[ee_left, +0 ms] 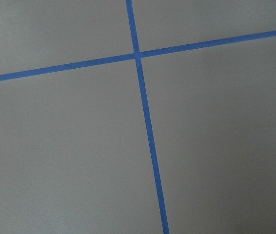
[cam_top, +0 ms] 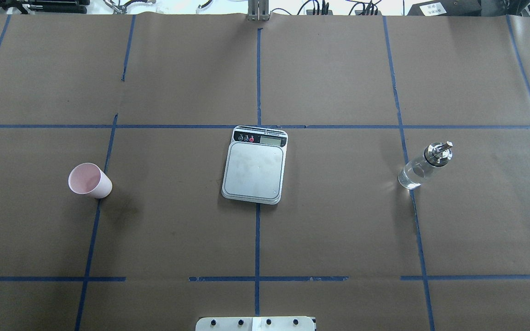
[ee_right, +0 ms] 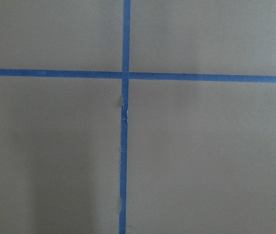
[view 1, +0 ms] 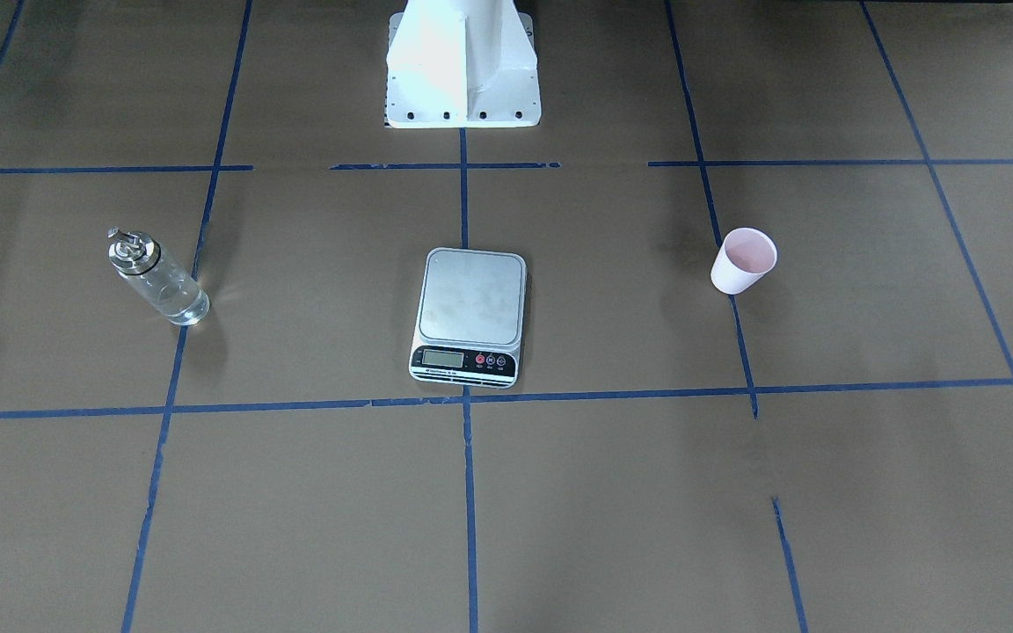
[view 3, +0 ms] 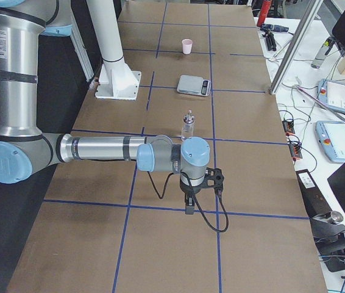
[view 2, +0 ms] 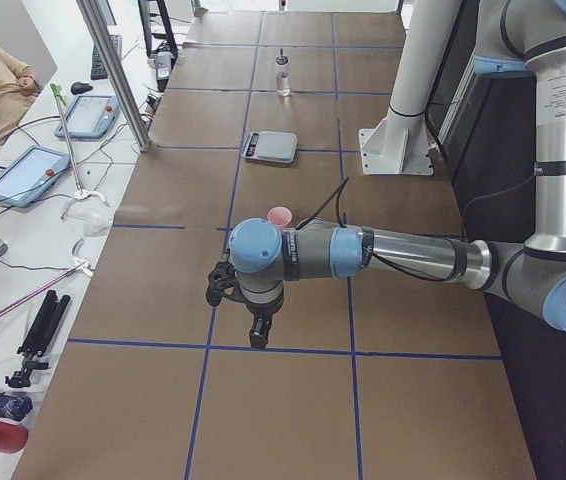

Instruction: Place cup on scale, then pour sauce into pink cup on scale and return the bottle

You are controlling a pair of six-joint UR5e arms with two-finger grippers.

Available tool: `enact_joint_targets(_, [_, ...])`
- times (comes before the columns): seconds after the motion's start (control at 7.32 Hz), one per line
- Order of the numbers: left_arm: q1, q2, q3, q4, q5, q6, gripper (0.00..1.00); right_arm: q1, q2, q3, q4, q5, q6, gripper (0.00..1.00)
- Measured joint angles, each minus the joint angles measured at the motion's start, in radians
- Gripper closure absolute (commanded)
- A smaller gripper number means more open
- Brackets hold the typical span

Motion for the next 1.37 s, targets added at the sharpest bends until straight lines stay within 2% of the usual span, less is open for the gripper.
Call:
enact_joint_targets(0.41, [0.001,0.001,-0.007,-0.065,0.003,0.001,0.00,-0.044,0.008,0.002,0.003,0.002,0.000,0.00])
enact_joint_targets(0.82, [0.005,0.002,-0.013,-0.201,0.078,-0.002,0.00,-0.101,0.018,0.056,0.013,0.003,0.008,0.00])
enact_joint_targets(0.96, [0.006,0.000,-0.015,-0.283,0.084,-0.002,0.00,-0.109,0.022,0.089,0.045,0.003,0.013,0.00])
enact_joint_targets(1.37, [0.017,-0.055,0.044,-0.701,0.082,-0.020,0.00,-0.116,0.053,0.105,0.260,0.000,0.017,0.00])
